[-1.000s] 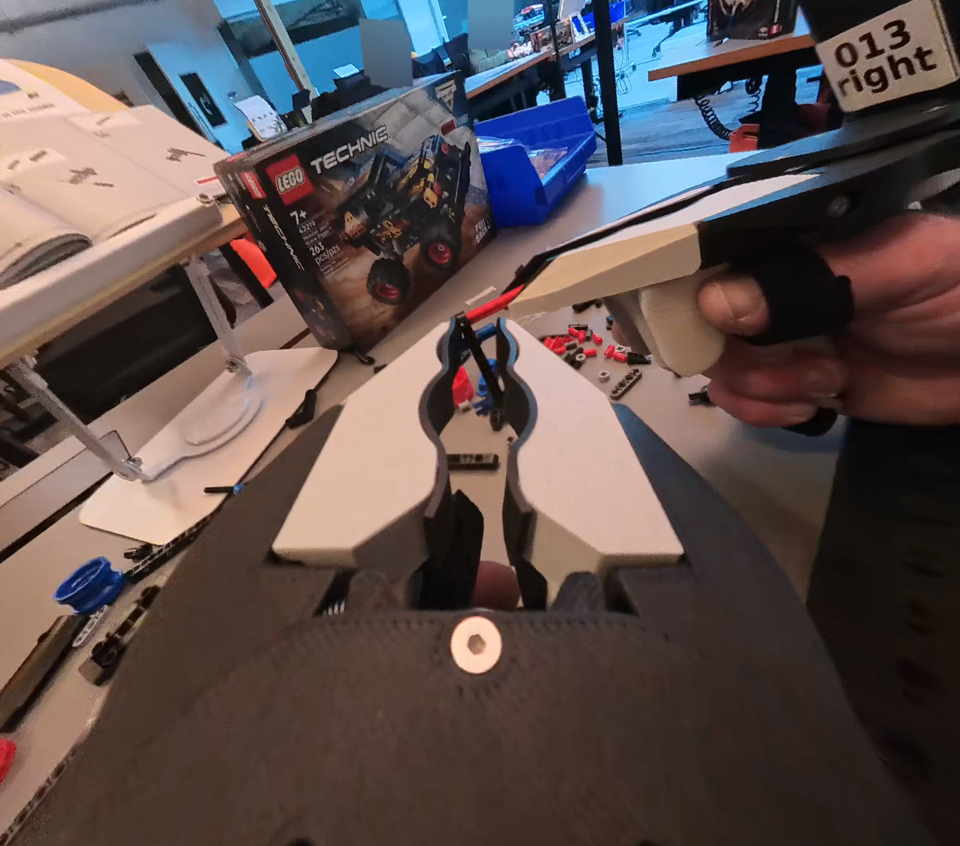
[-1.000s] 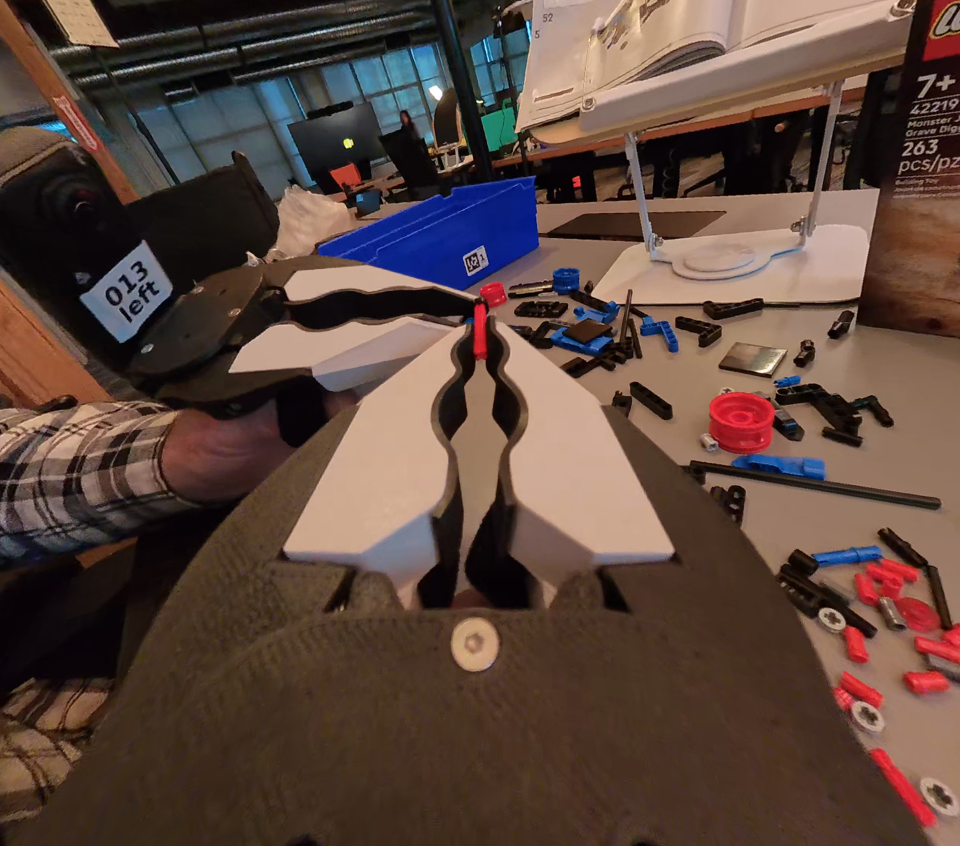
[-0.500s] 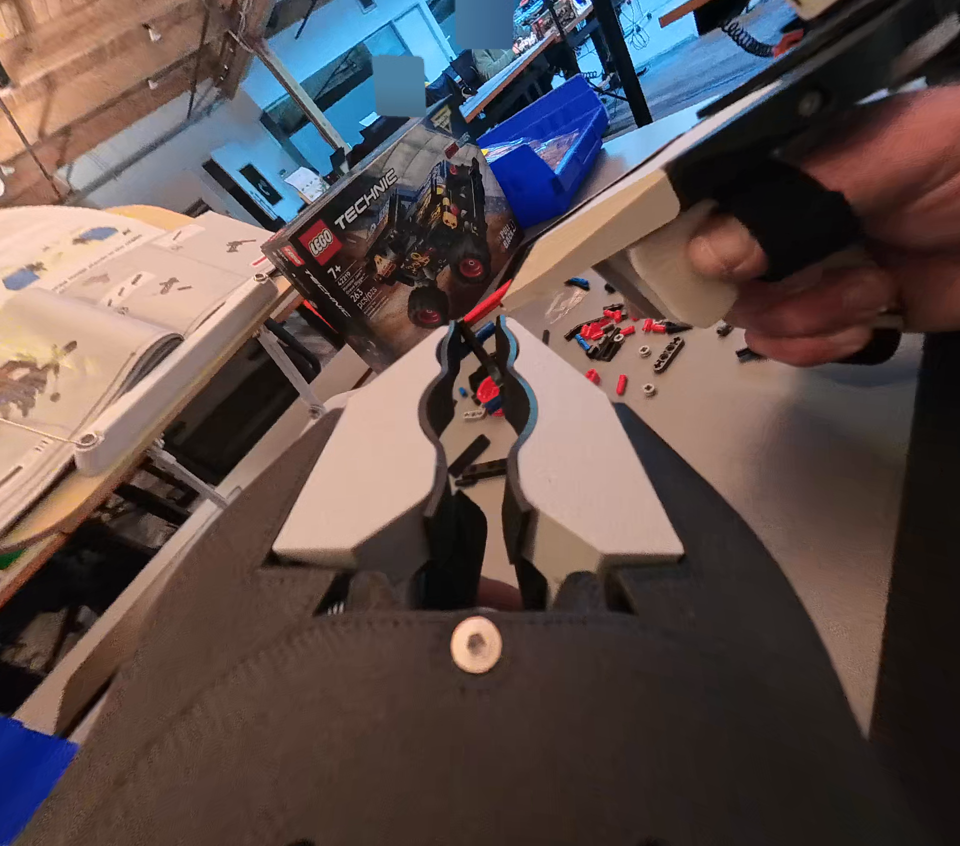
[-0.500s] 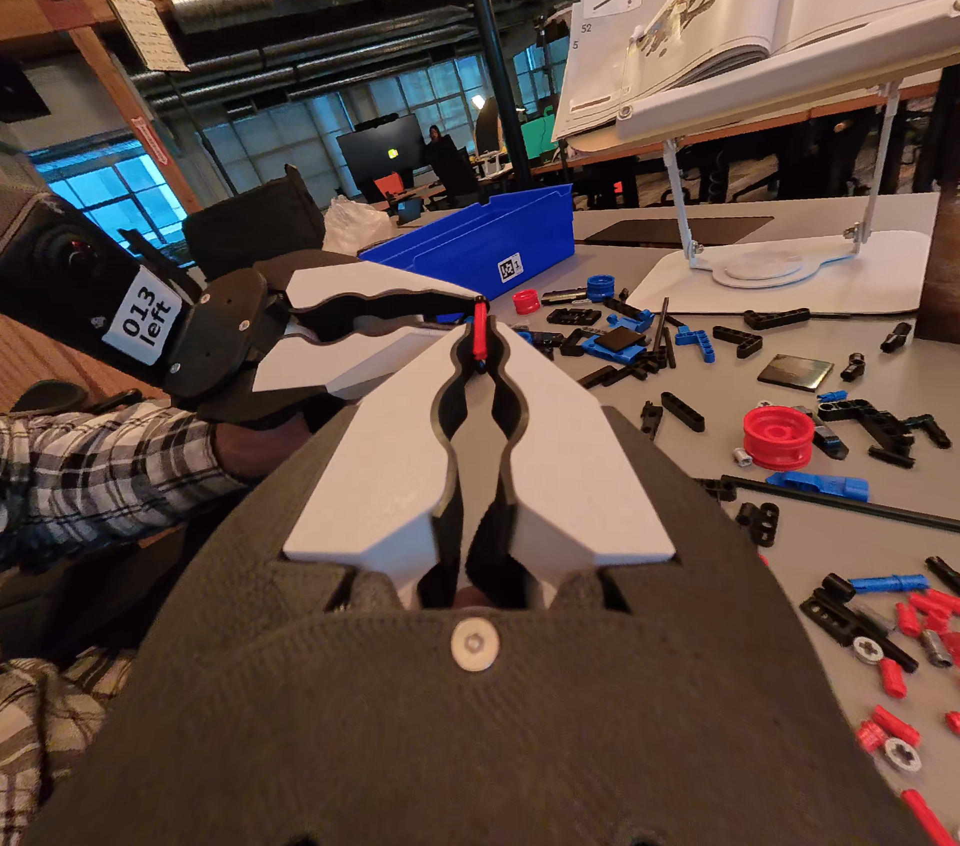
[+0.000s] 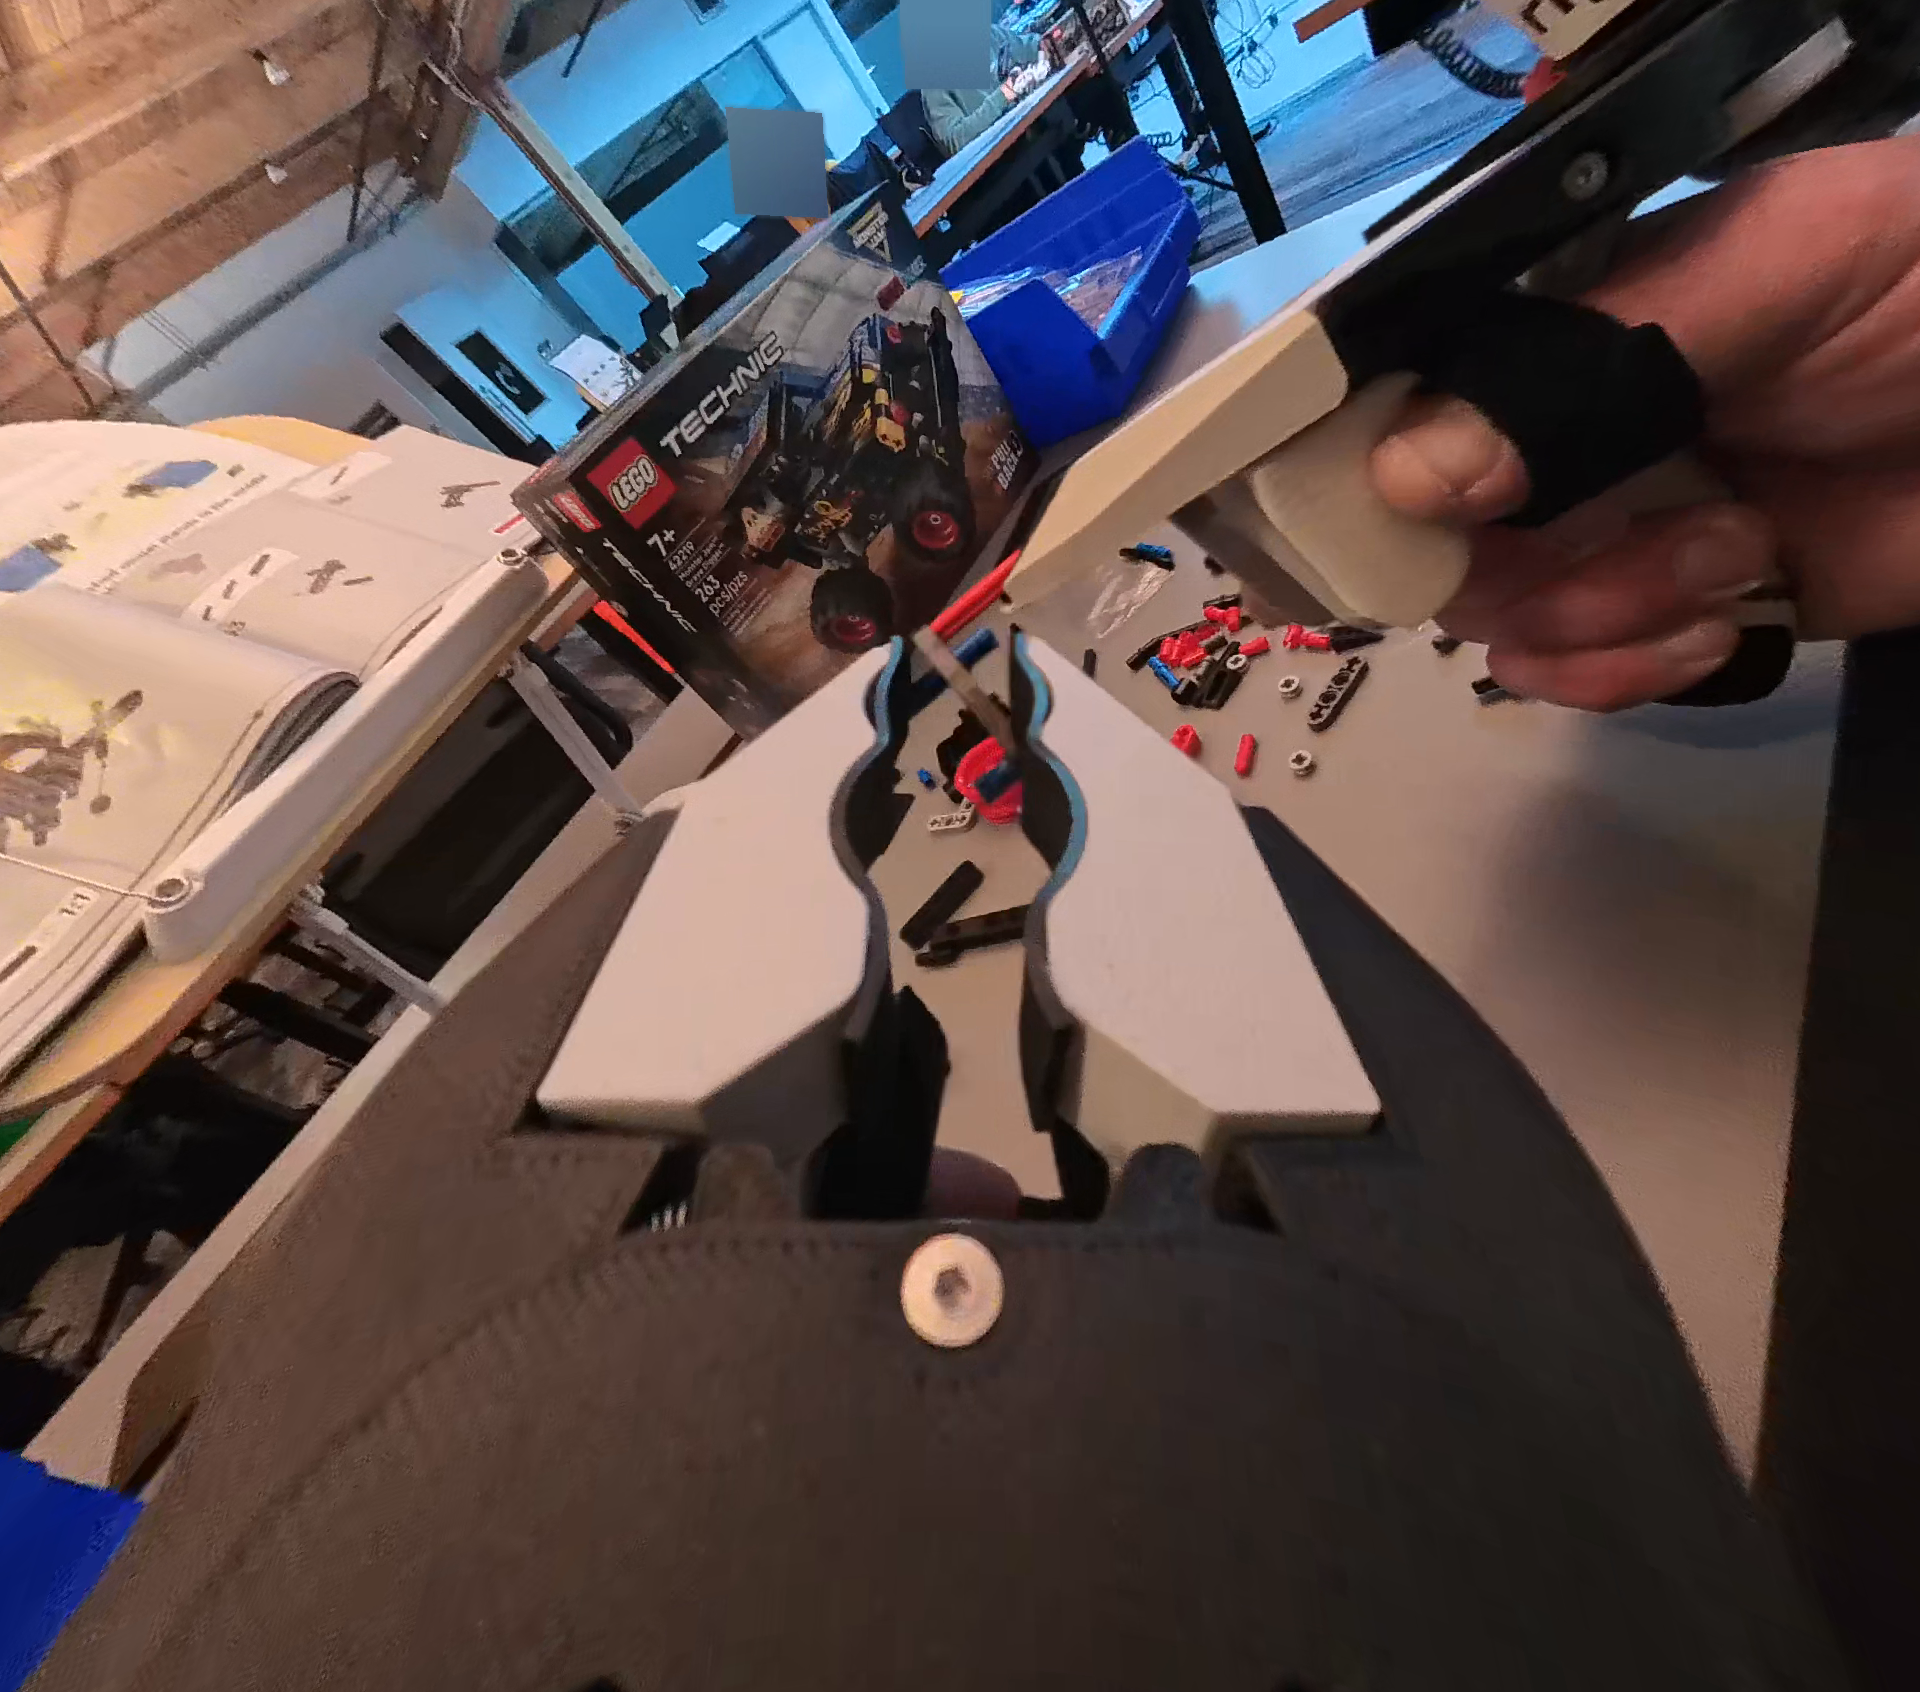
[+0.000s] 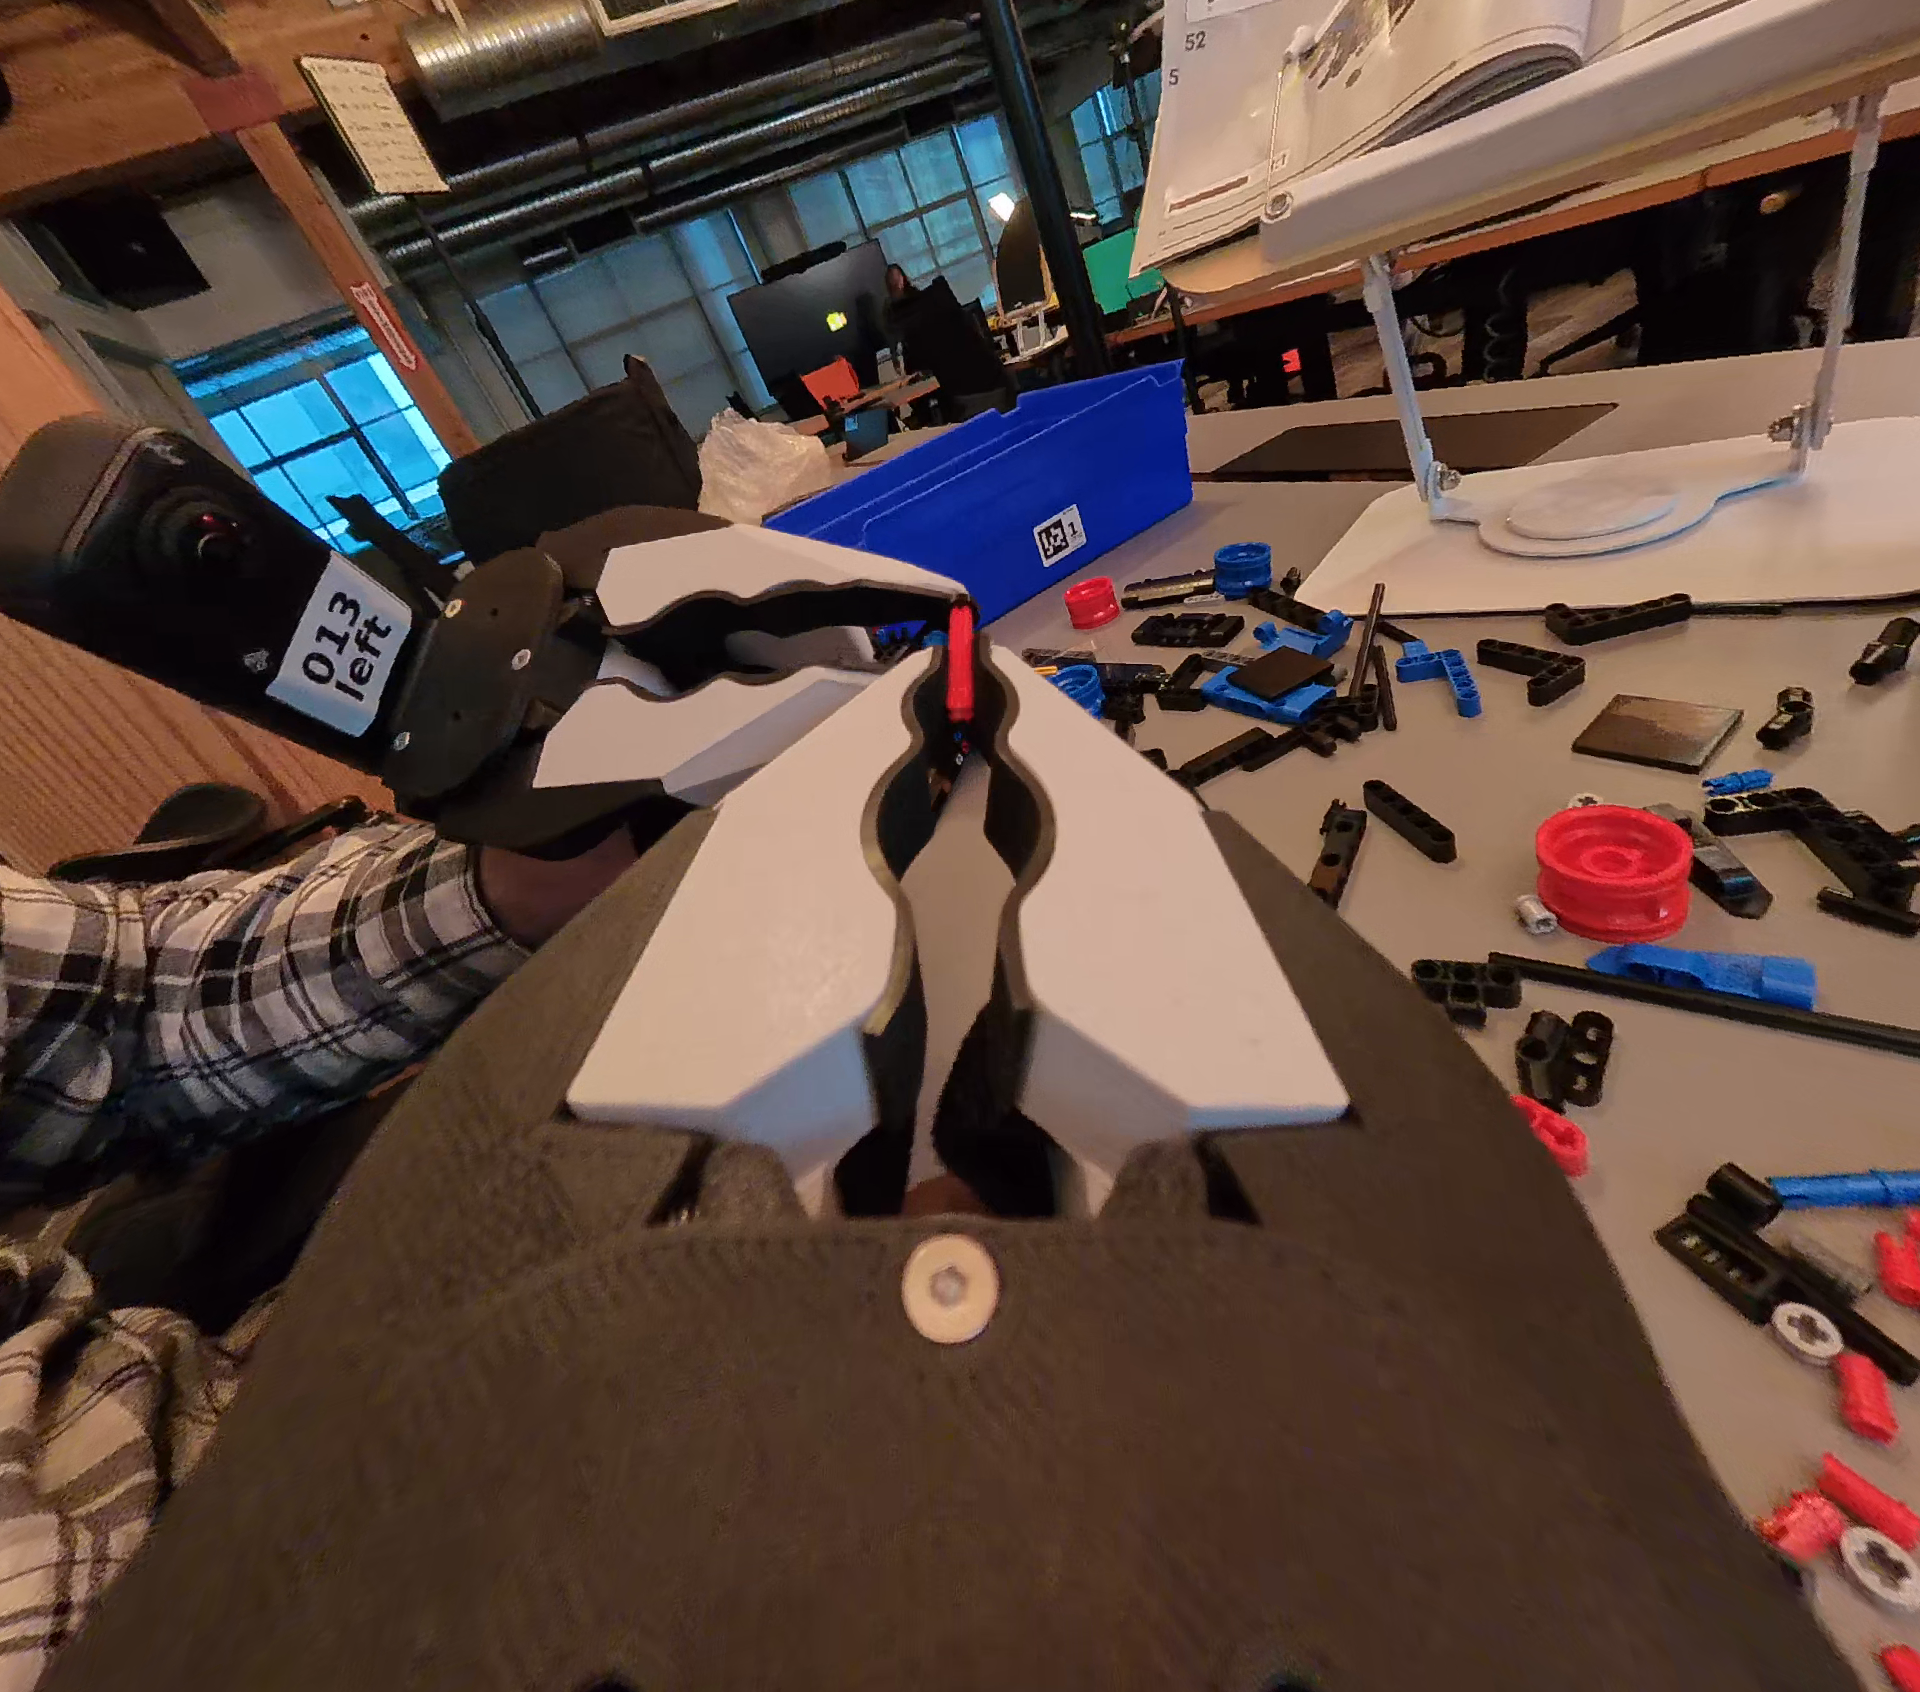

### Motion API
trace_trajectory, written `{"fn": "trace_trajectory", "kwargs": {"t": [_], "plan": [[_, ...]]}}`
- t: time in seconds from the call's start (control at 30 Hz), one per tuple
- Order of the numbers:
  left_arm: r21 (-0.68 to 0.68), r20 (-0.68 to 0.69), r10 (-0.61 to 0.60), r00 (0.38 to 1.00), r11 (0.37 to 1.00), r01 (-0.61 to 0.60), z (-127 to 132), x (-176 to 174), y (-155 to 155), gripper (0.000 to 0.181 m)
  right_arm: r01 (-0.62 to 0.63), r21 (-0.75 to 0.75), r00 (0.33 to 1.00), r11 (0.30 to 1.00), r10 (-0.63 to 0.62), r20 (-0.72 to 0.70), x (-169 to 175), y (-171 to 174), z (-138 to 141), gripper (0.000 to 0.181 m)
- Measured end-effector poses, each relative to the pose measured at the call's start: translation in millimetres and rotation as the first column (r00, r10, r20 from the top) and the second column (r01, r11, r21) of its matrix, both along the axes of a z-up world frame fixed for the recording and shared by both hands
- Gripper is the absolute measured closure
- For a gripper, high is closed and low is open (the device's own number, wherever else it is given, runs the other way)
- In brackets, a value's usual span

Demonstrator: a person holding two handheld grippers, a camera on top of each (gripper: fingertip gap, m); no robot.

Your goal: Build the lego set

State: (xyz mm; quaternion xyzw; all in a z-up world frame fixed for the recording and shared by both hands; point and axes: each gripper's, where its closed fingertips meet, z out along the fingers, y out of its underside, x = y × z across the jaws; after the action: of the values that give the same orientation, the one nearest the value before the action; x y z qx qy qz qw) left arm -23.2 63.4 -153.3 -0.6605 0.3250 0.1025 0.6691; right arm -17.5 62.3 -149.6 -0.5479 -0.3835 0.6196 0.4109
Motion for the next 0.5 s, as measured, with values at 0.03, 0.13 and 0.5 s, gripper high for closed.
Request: {"fn": "trace_trajectory", "kwargs": {"t": [0.03,0.13,0.5], "plan": [[0.002,0.009,0.006,1.000,1.000,-0.006,0.0,-1.4,0.0,0.162,0.002,-0.007,1.000,1.000,-0.002,-0.005,0.8,1.2,0.4,0.181],[0.006,0.029,0.022,0.999,1.000,-0.022,2.6,-2.8,-1.5,0.160,0.007,0.004,1.000,1.000,-0.007,-0.013,0.9,0.7,2.1,0.181],[-0.018,0.004,0.072,0.997,0.997,-0.072,-0.1,-4.1,1.0,0.164,0.038,0.024,0.999,0.999,-0.037,-0.012,1.8,2.8,2.0,0.181]]}}
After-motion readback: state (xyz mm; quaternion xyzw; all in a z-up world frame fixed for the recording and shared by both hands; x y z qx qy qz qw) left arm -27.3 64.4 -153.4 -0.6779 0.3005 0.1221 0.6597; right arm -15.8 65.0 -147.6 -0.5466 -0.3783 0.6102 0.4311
